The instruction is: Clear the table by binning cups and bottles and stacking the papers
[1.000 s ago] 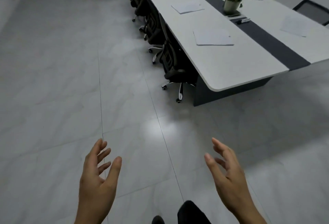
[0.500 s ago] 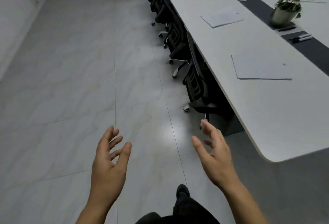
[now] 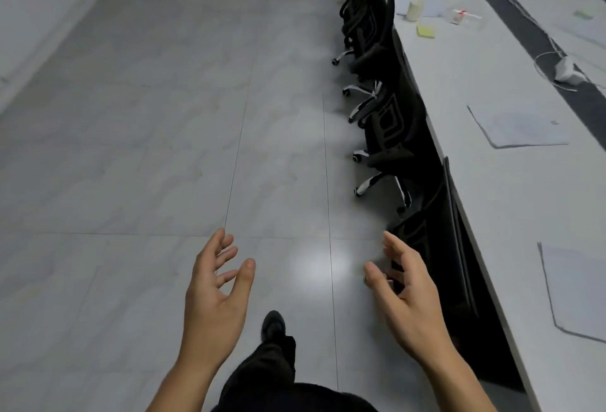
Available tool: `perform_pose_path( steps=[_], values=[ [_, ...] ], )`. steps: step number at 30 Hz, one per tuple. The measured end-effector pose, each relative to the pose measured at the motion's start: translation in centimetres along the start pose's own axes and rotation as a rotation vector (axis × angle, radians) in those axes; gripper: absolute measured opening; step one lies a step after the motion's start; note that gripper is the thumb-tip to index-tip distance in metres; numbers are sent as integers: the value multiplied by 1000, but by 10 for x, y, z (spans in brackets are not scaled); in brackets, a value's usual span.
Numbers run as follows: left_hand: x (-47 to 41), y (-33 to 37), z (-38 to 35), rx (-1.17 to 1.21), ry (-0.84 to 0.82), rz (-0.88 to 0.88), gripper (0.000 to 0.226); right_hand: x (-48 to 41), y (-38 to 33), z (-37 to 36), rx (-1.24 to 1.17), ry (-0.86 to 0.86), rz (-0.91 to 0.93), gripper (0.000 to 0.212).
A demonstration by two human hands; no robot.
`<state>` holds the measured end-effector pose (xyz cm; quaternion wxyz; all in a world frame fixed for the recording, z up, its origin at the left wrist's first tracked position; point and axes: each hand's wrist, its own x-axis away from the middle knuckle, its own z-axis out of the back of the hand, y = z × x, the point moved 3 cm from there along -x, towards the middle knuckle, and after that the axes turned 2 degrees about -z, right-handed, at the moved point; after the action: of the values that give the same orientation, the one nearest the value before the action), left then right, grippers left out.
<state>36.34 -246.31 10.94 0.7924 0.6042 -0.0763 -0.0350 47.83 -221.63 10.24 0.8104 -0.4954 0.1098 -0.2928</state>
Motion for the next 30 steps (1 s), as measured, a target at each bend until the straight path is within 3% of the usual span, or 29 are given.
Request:
perform_pose_path(
  steps=[6,11,16,25,30],
  values=[
    [-187,69,-42,-35,-127,-102,56,-139,-49,7,-63,160,-32,59],
    [-326,81,-111,-90,-239,-149,57,-263,-38,-10,-120,262,-117,54],
    [-466,81,-187,-145,-281,-89,58,-426,-26,-31,-139,253,-168,55],
    [-711,170,-260,-104,-159,-124,58,-730,-119,-1,-80,166,5,56],
    [-827,162,-341,-131,-215,-81,56,-863,-103,2,-75,187,-56,54]
  ],
)
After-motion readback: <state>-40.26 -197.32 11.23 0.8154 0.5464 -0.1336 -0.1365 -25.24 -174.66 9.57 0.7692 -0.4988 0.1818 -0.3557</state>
